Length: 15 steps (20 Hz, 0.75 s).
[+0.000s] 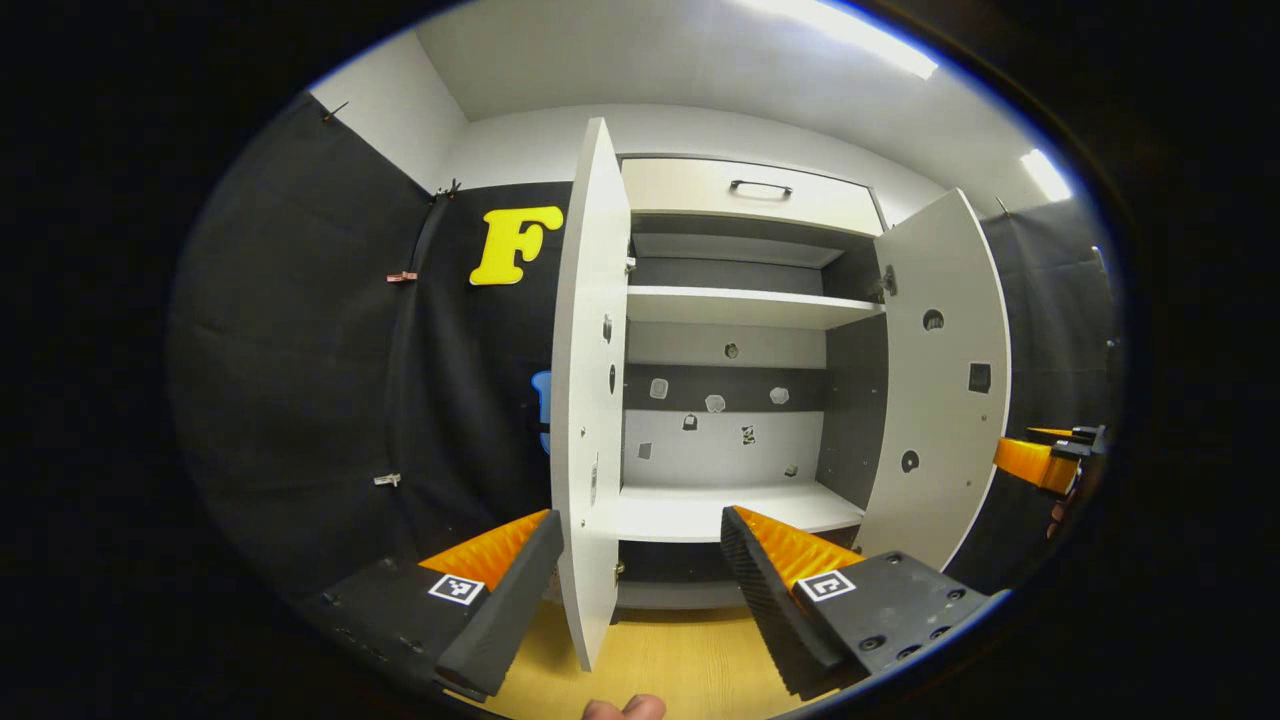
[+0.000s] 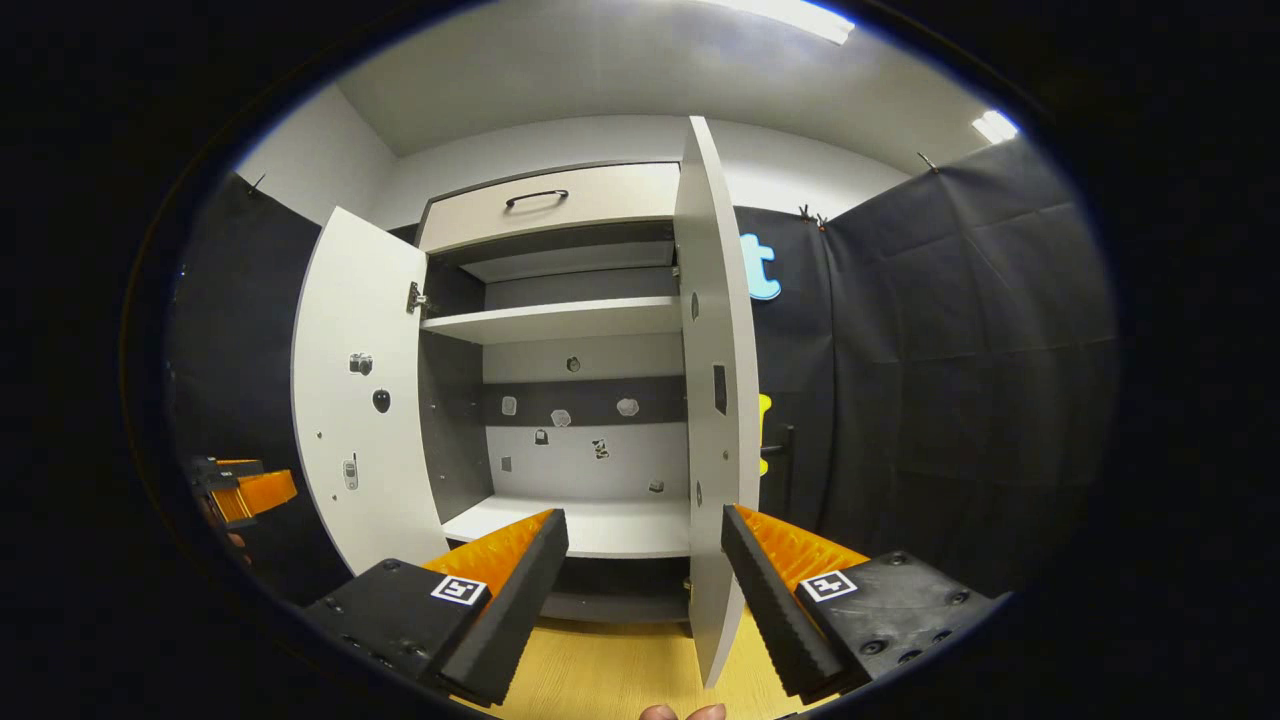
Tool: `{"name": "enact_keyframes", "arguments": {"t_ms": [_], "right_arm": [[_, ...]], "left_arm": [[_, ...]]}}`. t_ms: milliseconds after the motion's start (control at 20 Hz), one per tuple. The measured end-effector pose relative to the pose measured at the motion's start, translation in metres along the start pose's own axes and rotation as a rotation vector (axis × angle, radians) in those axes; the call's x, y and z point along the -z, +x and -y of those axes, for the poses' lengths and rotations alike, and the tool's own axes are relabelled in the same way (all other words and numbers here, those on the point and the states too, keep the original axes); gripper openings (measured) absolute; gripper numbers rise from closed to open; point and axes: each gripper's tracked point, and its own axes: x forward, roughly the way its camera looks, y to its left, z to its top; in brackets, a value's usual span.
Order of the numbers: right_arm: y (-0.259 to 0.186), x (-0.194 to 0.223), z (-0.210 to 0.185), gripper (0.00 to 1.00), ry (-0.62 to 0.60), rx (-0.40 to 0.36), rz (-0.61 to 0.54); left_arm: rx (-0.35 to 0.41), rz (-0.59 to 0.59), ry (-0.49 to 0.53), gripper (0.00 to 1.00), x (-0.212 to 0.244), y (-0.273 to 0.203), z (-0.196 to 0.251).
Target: Open the right door of the double-door shoe cabinet with the right hand, and open the left door with the left hand.
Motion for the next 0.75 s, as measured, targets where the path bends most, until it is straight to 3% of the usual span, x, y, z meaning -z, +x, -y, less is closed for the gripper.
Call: {"name": "enact_keyframes", "arguments": {"t_ms": [750], "right_arm": [[-0.01, -0.013, 0.001, 0.98, 0.007, -0.007, 0.028]], "left_arm": [[0.086, 0.022, 0.047, 0.98, -0.013, 0.0, 0.037]]}}
